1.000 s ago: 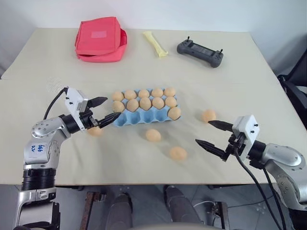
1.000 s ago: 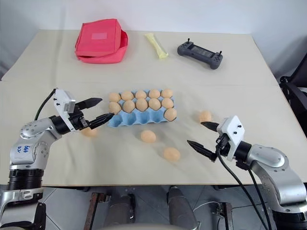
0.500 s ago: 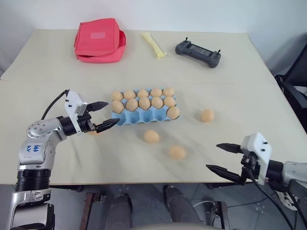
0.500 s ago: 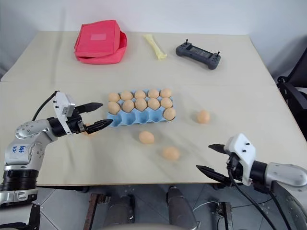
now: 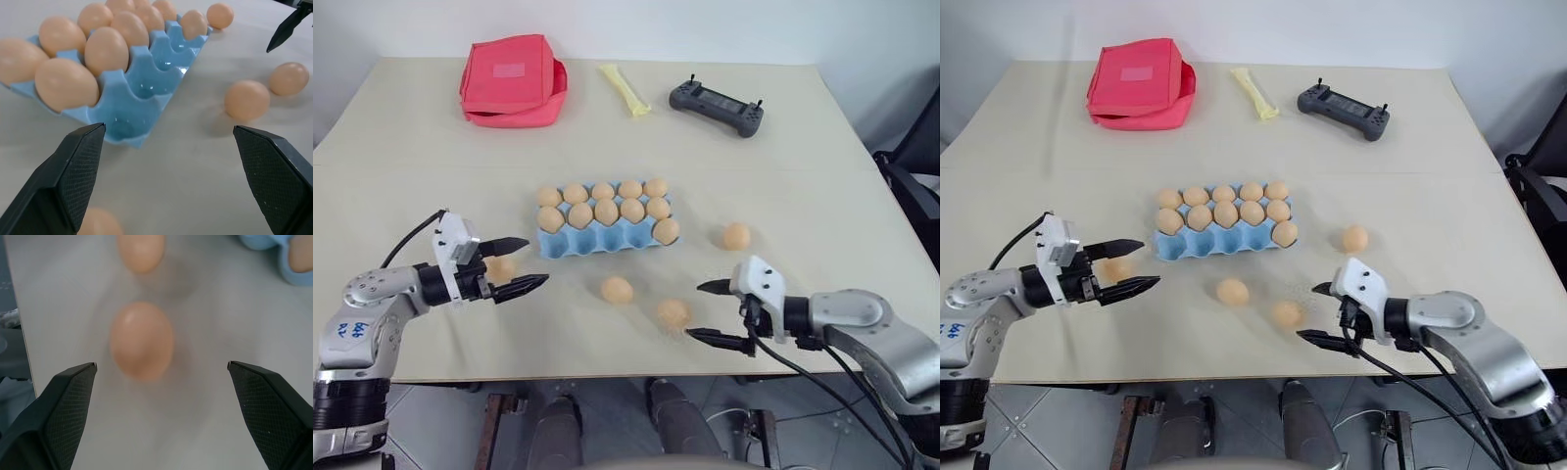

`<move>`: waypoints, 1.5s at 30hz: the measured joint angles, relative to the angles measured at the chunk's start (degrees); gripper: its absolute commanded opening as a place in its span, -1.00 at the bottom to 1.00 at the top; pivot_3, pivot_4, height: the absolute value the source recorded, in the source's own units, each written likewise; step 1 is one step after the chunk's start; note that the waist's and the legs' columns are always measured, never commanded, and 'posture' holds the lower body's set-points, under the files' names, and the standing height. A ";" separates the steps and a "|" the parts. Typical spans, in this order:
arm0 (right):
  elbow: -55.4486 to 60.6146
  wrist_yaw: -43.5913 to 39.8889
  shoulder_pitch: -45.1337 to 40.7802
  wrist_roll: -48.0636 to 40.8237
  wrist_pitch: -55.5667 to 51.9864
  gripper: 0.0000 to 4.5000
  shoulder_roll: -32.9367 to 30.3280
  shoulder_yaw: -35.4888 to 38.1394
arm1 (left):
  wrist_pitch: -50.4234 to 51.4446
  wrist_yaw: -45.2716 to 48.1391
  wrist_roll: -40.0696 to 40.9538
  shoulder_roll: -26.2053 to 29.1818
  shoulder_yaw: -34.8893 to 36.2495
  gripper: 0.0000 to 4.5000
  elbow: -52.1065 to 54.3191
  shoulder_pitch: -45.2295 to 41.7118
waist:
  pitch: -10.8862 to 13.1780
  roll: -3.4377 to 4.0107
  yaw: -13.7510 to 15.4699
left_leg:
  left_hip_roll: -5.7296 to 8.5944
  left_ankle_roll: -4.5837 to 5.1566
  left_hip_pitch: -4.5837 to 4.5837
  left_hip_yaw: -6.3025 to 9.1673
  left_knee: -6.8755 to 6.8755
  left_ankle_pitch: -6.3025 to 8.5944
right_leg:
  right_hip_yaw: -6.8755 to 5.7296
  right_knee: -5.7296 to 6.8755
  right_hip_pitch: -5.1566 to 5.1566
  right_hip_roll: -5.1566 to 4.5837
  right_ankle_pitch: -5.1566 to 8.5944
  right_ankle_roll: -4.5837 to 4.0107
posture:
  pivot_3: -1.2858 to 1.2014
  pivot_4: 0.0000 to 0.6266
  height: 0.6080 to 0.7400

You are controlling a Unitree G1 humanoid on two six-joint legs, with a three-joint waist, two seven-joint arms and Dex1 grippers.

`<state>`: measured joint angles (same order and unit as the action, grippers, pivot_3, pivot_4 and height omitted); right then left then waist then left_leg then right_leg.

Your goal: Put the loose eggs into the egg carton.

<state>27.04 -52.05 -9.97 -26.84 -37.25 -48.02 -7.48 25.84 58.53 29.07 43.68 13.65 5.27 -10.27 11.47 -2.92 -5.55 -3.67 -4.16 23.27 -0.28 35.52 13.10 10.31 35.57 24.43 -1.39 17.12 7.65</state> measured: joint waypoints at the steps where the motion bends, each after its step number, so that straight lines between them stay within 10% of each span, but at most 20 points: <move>1: -0.88 -0.53 -0.96 0.56 0.38 1.00 0.57 -1.32 | 0.03 -0.10 0.03 0.03 0.16 0.98 0.60 0.25 | 0.00 0.00 -0.01 | 0.00 0.00 0.00 0.00 0.01 0.00 | 0.00 0.00 0.00 0.00 0.00 0.00 | 0.03 -0.52 1.00; 10: -9.64 -3.15 -9.94 6.71 2.34 1.00 5.71 -9.80 | 0.51 -1.56 0.37 -0.01 1.30 0.98 3.33 2.00 | -0.01 -0.01 -0.23 | 0.00 0.00 -0.01 0.00 0.04 0.00 | 0.00 0.05 0.00 0.00 0.00 0.01 | 0.03 -0.52 1.00; 21: -8.82 -3.91 -10.11 6.35 1.57 -0.35 5.78 -7.74 | 0.52 -3.16 0.57 -0.58 1.29 1.00 3.56 2.22 | -0.01 -0.01 -0.27 | 0.00 0.01 -0.01 0.01 0.08 0.01 | -0.01 0.10 -0.01 0.01 0.00 0.01 | 0.03 -0.52 1.00; 45: -31.65 4.61 -32.42 12.71 8.09 -0.38 25.34 -6.23 | -1.73 -6.38 0.44 -4.17 0.96 1.00 3.40 2.19 | -0.01 -0.01 -1.37 | -0.02 0.01 0.00 0.03 0.00 0.02 | -0.04 0.28 0.09 0.03 -0.48 0.90 | 0.03 -0.52 1.00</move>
<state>-4.61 -47.44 -42.39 -14.13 -29.16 -22.68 -13.70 24.11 52.14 29.52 39.51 14.60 8.67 -8.08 11.46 -2.93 -6.92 -3.69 -4.14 23.27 -0.25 35.52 13.13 10.27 35.86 24.52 -1.36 16.64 8.54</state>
